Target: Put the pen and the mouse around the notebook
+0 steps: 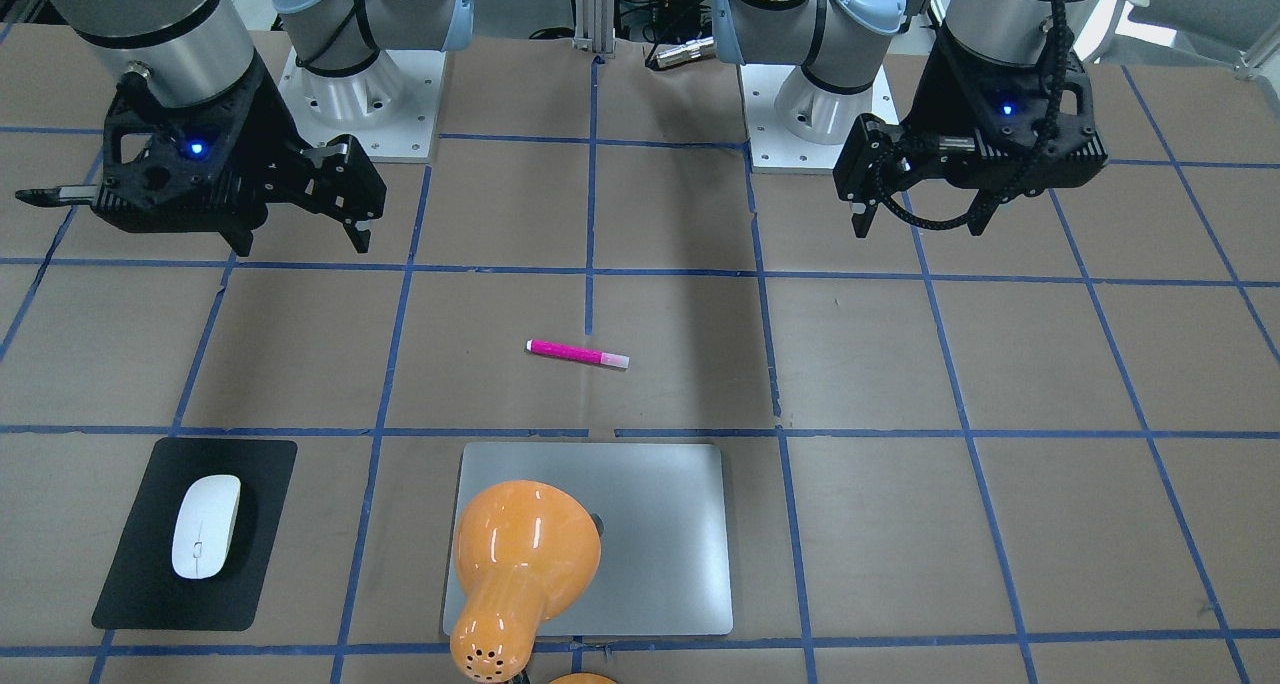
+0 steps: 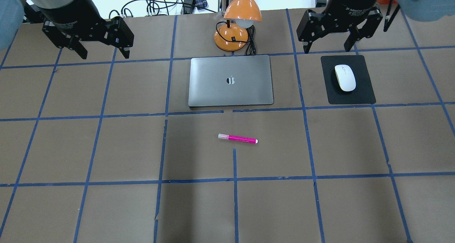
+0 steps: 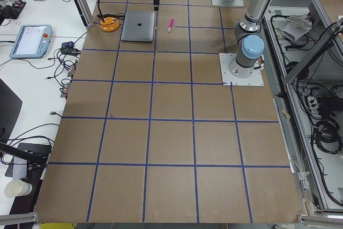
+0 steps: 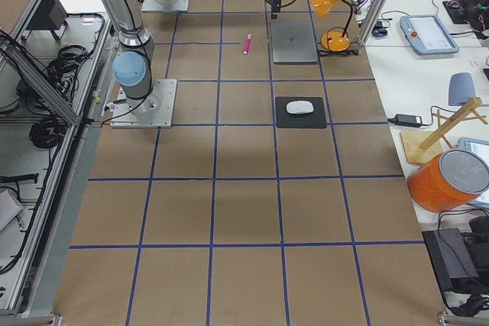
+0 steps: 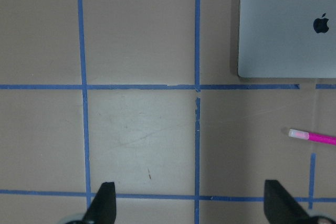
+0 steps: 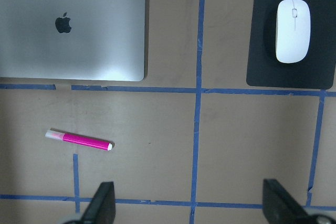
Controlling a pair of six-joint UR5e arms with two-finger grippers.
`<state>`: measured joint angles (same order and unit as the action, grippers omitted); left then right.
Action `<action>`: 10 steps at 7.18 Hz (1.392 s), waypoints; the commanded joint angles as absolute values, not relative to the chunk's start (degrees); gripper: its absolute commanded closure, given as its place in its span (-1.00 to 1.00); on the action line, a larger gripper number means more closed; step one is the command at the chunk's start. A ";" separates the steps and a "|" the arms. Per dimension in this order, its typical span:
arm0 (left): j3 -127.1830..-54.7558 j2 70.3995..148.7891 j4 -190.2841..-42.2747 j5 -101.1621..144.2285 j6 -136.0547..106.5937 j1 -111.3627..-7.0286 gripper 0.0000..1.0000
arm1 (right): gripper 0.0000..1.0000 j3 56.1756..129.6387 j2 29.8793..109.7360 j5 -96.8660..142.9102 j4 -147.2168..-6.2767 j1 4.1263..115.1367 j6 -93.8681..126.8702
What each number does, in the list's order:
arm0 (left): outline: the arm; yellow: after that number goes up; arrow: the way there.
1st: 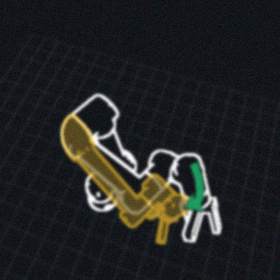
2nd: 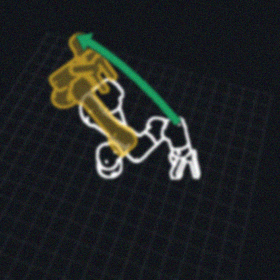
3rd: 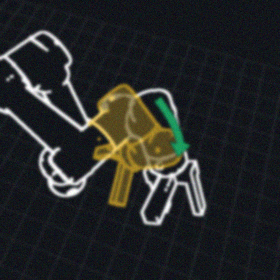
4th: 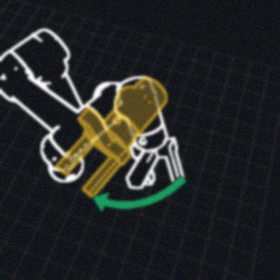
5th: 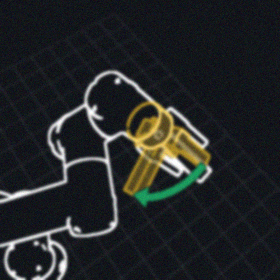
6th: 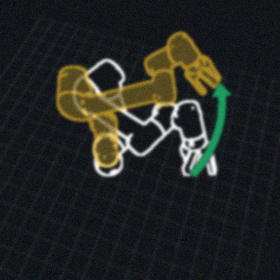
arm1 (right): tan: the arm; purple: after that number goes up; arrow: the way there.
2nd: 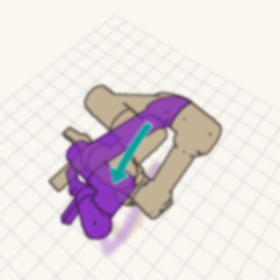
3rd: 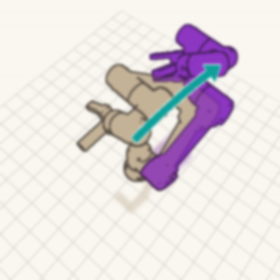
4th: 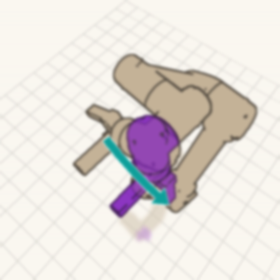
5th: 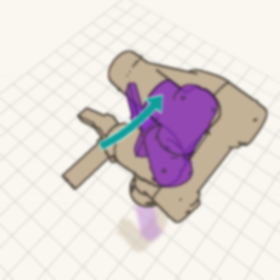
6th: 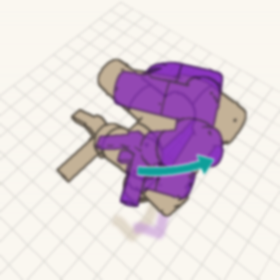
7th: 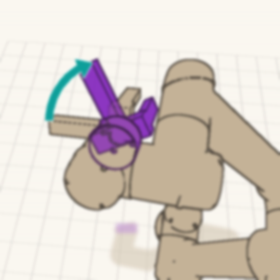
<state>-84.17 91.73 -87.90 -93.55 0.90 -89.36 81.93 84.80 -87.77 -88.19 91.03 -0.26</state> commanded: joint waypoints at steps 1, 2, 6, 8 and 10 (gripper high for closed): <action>-84.29 92.11 -84.46 -93.60 0.88 -89.38 -1.00 | -1.00 81.22 85.08 -88.15 -88.07 90.70 -0.35; -84.29 92.11 -84.55 -93.69 0.62 -89.38 -1.00 | -1.00 81.04 85.17 -88.68 -86.15 90.01 -0.35; -84.29 91.76 -84.99 -93.69 0.18 -89.47 -1.00 | -1.00 80.42 85.61 -88.16 -85.17 89.83 -0.35; -84.29 91.67 -85.08 -93.78 0.26 -89.47 -1.00 | -1.00 79.98 85.87 -88.24 -85.34 90.09 0.61; -84.29 91.58 -85.08 -93.78 0.18 -89.47 -1.00 | -1.00 80.16 85.35 -91.38 -86.22 90.17 0.27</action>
<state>-84.29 91.66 -85.03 -93.77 0.25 -89.47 80.15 85.71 -89.33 -86.03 90.09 0.50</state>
